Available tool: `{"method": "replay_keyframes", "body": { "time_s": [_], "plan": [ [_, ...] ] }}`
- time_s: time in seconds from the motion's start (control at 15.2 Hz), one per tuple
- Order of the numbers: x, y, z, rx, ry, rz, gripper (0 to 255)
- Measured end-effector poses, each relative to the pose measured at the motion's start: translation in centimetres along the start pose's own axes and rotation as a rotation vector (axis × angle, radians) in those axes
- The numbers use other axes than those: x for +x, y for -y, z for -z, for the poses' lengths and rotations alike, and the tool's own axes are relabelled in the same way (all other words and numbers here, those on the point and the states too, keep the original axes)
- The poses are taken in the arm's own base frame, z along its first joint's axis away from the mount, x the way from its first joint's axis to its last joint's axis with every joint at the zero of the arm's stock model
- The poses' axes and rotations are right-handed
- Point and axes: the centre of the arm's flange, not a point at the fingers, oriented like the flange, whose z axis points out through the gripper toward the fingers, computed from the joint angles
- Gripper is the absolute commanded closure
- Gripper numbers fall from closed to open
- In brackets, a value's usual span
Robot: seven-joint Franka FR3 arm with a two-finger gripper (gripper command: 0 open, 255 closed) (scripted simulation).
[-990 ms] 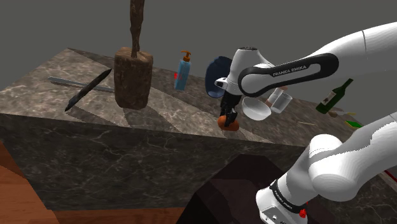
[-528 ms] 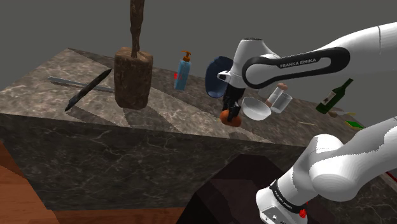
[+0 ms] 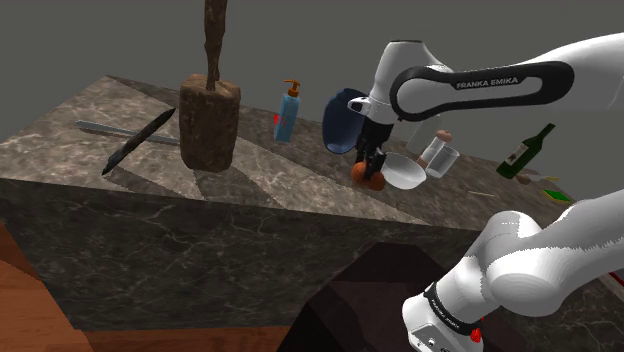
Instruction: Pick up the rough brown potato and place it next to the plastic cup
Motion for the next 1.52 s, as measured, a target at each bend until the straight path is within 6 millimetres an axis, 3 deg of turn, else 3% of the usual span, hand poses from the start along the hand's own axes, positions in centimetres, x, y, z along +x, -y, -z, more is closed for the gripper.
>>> {"method": "replay_keyframes", "body": {
  "time_s": [1.52],
  "plan": [
    [-1.5,0.7,12.0,0.0,0.0,0.0,255]
  ]
}}
